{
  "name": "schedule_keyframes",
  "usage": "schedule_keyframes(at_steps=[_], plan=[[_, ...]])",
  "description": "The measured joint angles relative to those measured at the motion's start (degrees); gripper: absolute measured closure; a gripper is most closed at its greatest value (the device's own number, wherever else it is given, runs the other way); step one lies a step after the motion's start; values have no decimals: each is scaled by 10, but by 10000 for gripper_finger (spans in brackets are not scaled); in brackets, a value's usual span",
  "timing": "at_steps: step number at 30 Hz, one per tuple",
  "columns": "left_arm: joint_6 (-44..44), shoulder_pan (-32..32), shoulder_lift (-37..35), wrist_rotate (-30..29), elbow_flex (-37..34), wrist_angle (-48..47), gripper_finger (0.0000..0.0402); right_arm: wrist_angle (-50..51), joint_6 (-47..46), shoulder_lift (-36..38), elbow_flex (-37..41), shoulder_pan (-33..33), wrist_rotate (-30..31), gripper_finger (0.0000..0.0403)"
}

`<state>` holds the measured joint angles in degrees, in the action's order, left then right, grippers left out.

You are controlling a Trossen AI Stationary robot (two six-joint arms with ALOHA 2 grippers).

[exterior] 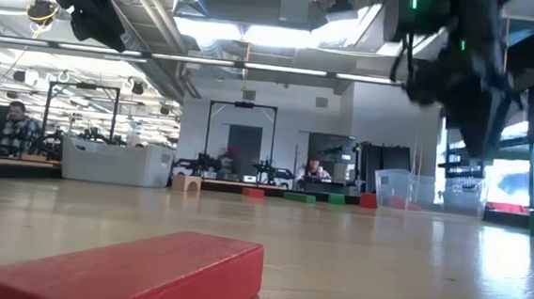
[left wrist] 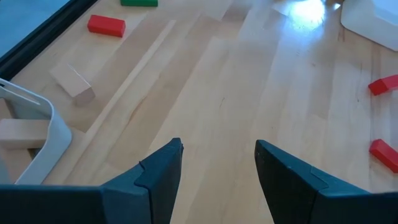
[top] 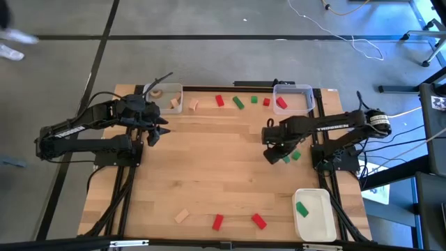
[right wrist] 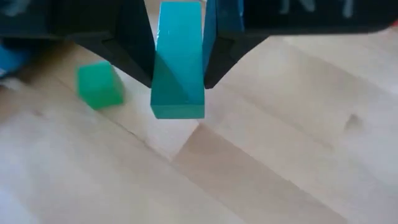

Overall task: Sort & place blocks by color
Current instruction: Put the dark green block into the white bin

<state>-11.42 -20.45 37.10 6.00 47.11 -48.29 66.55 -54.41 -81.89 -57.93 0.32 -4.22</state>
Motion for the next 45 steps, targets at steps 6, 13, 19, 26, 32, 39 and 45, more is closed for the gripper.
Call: schedule_keyframes(at_steps=[6,13,19,26,32,39,45], plan=[[0,0,0,1,0,0,207,146,-69,1,-122,-61,31,304],[19,0,0,9,0,0,207,231,-174,1,-174,-156,-19,304],[26,0,0,13,0,0,207,217,-301,1,-166,-244,-110,304],[26,0,0,16,0,0,207,155,-481,2,-139,-357,-149,304],[29,0,0,16,0,19,207,11,-610,2,-66,-426,-155,304],[31,0,0,17,0,28,207,-168,-673,1,62,-466,-156,304],[30,0,0,20,0,28,207,-216,-653,1,128,-468,-167,304]])
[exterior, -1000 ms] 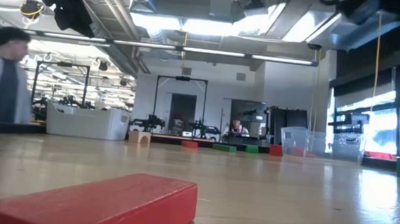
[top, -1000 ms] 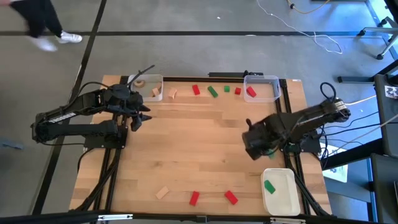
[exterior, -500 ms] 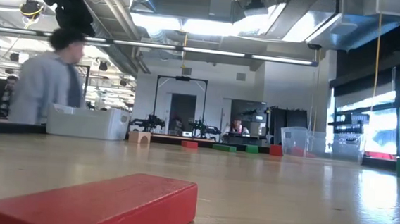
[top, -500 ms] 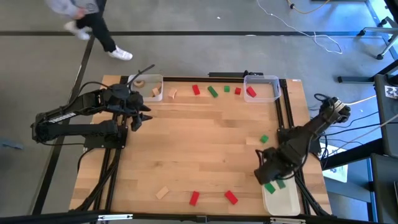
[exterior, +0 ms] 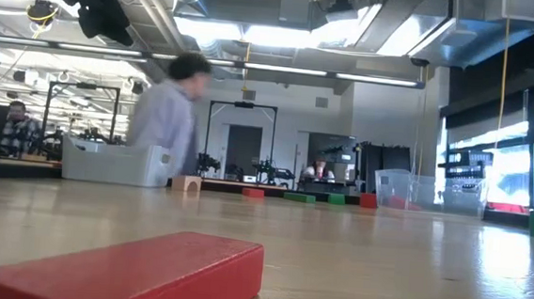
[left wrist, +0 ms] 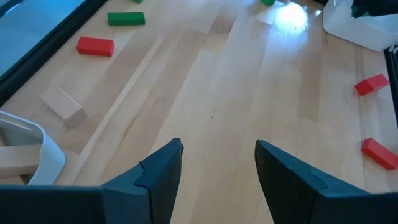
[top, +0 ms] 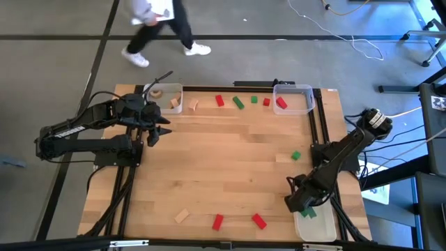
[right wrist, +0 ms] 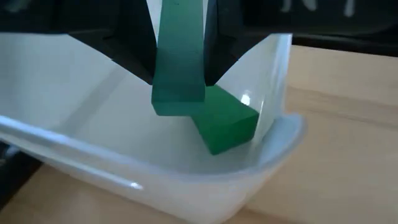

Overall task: Sort & place blocks by color
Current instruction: Put the dark green block into the white bin, then put the green block into the white bin

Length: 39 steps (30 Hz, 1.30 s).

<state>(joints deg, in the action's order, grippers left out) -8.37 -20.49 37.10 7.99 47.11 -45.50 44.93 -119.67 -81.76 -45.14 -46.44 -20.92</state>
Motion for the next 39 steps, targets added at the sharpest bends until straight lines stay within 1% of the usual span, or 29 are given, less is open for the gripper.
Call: schedule_keyframes(at_steps=[3,8,10,12,15,19,21,23,26,32,34,39], plan=[[0,0,0,1,0,0,207,-26,14,0,14,0,-9,304],[-1,0,0,1,0,0,207,-28,13,0,15,0,-13,303],[0,0,0,1,0,0,207,-28,9,0,15,0,-13,285],[0,0,0,1,0,0,207,-28,-8,0,15,1,-21,249],[0,0,0,1,0,0,207,-30,-25,0,15,1,-55,208],[12,0,0,0,0,0,207,-38,-44,0,13,1,-116,189],[15,0,0,0,0,0,207,-37,-42,1,-3,1,-125,186],[15,0,0,0,0,0,207,-32,-35,2,-29,1,-119,185],[15,0,0,0,0,0,207,6,-33,2,-80,7,-86,184],[15,0,0,0,0,0,207,160,-29,2,-204,38,6,183],[15,0,0,0,0,0,207,188,-15,2,-240,52,30,183],[15,0,0,0,0,0,207,237,14,2,-288,93,64,183]])
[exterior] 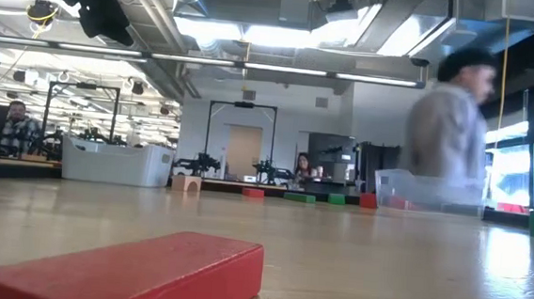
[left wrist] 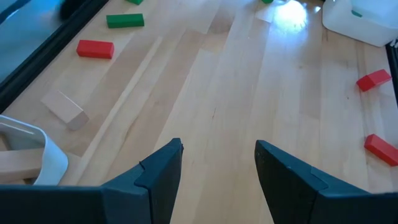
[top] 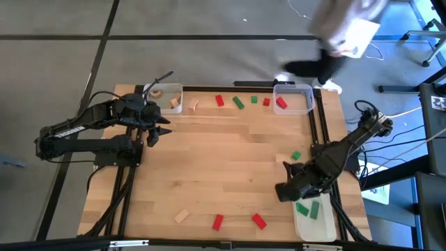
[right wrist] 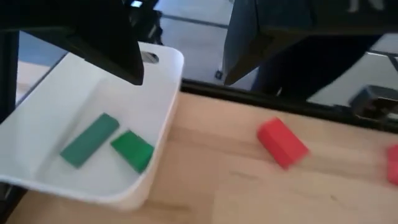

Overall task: Sort & place blocks by color
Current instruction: Put the green block into the white bin

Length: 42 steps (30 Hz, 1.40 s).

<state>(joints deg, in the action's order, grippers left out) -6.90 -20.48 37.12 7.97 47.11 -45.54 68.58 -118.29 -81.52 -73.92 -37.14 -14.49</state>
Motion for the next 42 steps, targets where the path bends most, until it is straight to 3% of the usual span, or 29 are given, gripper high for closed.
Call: schedule_keyframes(at_steps=[13,19,25,33,42], plan=[[-2,0,0,0,0,0,207,214,150,0,0,148,89,183],[-5,0,0,0,0,0,207,216,328,-3,3,239,162,183],[-5,0,0,0,0,1,207,213,461,-5,6,332,190,182],[-8,0,0,0,0,2,207,190,606,-5,103,412,162,183],[-20,0,0,-5,0,2,207,43,702,-5,236,443,102,183]])
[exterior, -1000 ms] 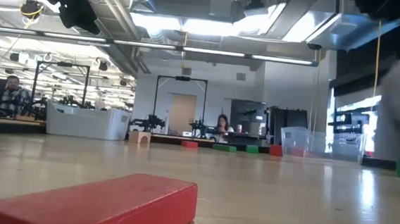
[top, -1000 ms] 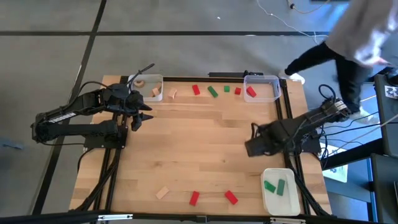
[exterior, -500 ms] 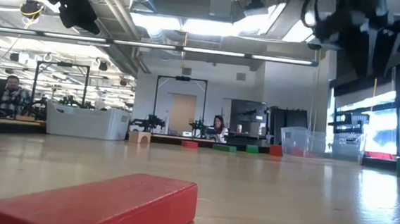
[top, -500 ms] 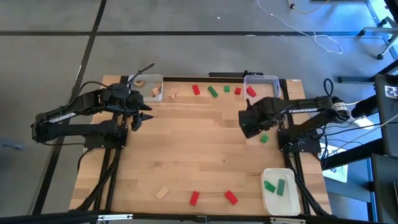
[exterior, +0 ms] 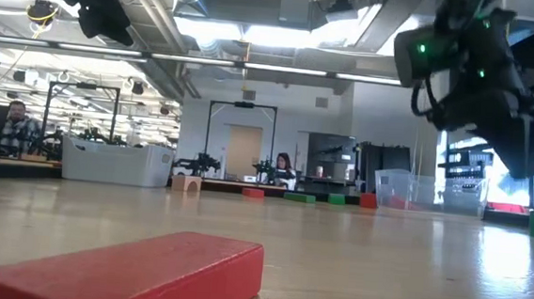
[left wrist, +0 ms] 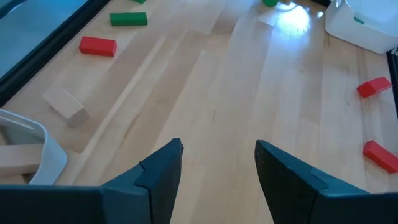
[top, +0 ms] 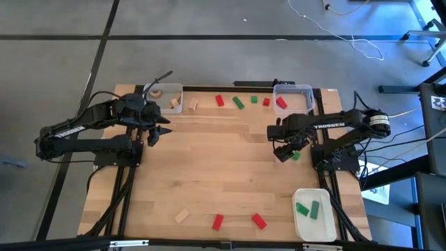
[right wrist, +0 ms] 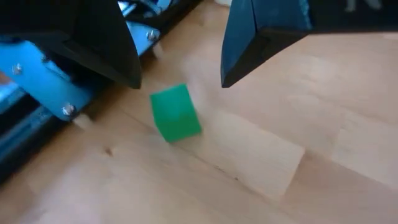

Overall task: Sort & place blocks by color
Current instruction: Put the green block into the white bin

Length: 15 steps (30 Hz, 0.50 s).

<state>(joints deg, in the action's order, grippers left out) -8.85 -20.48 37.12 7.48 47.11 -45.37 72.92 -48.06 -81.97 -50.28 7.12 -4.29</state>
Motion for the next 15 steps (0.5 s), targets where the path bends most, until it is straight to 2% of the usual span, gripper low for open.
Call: schedule_keyframes(at_steps=[7,15], plan=[[3,0,0,-5,0,0,207,-20,29,0,56,10,-4,183],[0,0,0,-10,0,0,207,-49,76,0,67,10,-14,183]])
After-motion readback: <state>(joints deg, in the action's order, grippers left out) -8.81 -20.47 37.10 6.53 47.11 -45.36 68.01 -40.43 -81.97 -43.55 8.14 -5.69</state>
